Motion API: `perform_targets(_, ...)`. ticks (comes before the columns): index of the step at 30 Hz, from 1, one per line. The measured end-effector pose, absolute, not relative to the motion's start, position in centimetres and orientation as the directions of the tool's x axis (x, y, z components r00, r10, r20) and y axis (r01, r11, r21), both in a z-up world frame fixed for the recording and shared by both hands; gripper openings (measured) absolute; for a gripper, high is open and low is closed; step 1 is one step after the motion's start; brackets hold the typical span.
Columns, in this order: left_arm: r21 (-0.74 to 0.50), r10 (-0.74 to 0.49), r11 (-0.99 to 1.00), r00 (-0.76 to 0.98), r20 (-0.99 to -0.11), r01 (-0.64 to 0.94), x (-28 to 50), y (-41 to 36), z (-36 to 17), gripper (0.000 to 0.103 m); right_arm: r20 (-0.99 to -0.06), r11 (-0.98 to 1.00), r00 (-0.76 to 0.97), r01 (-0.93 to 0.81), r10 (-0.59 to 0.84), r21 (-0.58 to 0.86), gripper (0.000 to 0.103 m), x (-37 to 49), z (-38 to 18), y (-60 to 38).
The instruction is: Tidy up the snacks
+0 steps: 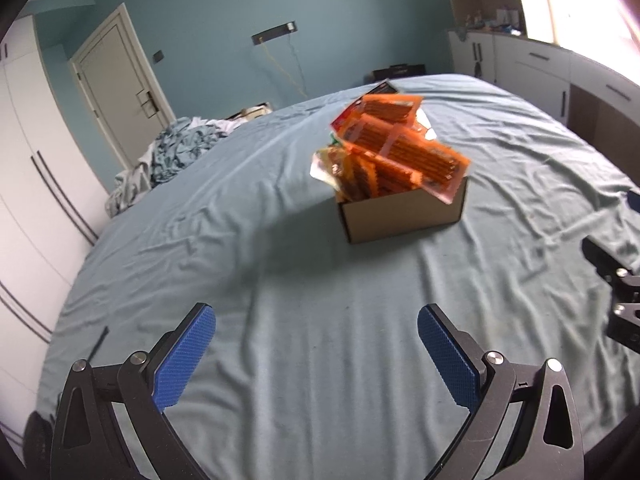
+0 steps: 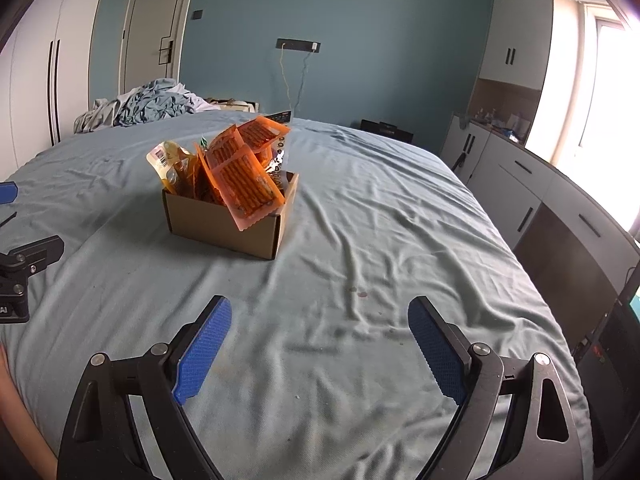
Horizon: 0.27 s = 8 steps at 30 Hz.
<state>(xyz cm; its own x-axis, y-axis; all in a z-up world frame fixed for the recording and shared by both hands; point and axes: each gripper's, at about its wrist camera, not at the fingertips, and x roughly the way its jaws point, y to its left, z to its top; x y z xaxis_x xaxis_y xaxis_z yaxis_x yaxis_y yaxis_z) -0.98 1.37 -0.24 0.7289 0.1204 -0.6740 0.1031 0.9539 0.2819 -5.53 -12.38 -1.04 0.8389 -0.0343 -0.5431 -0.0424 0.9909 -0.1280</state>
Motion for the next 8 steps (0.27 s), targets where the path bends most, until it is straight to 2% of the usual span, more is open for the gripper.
perform_targets(8, 0.203, 0.095, 0.977, 0.701, -0.706, 0.071, -0.4, 2.9, -0.5, 0.103, -0.551, 0.989, 0.834, -0.048, -0.037, -0.139, 0.09, -5.3, -1.1, -12.2)
